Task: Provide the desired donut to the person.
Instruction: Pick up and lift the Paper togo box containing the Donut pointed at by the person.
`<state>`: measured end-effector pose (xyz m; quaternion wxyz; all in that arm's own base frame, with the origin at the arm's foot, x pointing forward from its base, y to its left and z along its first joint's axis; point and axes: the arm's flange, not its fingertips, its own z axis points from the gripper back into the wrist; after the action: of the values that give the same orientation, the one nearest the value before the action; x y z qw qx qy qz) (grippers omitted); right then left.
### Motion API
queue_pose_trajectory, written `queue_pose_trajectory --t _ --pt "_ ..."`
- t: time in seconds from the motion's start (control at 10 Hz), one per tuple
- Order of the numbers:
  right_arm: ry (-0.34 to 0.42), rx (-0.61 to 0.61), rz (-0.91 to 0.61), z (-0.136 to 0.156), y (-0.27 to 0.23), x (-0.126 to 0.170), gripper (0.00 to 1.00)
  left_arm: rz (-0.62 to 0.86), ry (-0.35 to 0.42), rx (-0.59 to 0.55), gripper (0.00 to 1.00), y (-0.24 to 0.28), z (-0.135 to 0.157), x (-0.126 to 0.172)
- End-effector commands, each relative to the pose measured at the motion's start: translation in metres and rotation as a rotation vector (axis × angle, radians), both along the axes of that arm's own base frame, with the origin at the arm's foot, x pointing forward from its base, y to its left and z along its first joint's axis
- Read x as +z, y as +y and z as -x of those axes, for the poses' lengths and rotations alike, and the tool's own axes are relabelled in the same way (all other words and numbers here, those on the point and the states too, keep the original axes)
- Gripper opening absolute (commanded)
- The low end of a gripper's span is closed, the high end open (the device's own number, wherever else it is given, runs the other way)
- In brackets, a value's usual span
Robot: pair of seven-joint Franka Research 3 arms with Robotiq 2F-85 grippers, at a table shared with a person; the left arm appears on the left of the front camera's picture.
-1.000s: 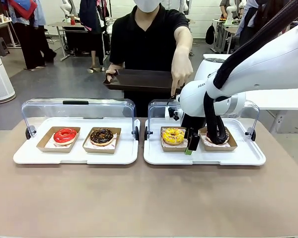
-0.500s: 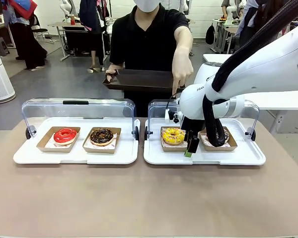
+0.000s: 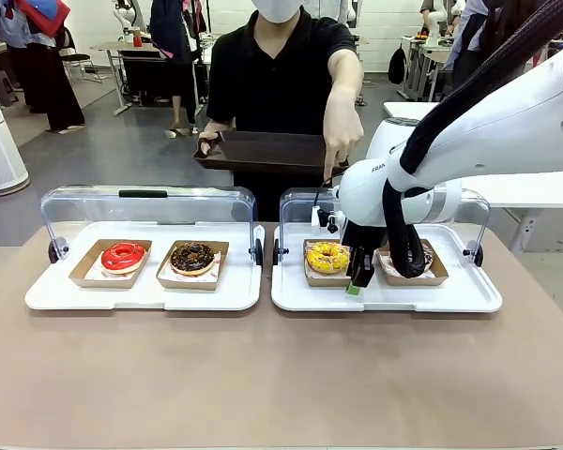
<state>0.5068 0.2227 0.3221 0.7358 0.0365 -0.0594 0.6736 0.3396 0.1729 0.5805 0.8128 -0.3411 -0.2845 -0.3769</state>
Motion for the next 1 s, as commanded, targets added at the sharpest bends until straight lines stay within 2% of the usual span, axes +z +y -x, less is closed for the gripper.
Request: queue_pose_trajectory --t 0.0,0.1,0.2,0.7,0.9 --pt "-0.004 0.000 0.026 -0.008 0.000 -0.007 0.15 0.004 -0.006 -0.003 1.00 0.000 0.001 0.001" --pt "-0.003 0.002 0.026 -0.008 0.000 -0.008 0.06 0.004 -0.006 -0.003 1.00 0.000 0.001 0.001" --pt "-0.003 0.002 0.024 -0.008 0.000 -0.008 0.00 0.004 -0.006 -0.003 1.00 0.000 0.001 0.001" --pt "0.008 0.021 0.023 -0.005 -0.001 -0.004 0.00 0.004 -0.006 -0.003 1.00 0.000 0.001 0.001" --pt "0.020 0.027 0.042 0.014 0.006 0.022 0.00 0.004 -0.006 -0.003 1.00 0.000 0.001 0.001"
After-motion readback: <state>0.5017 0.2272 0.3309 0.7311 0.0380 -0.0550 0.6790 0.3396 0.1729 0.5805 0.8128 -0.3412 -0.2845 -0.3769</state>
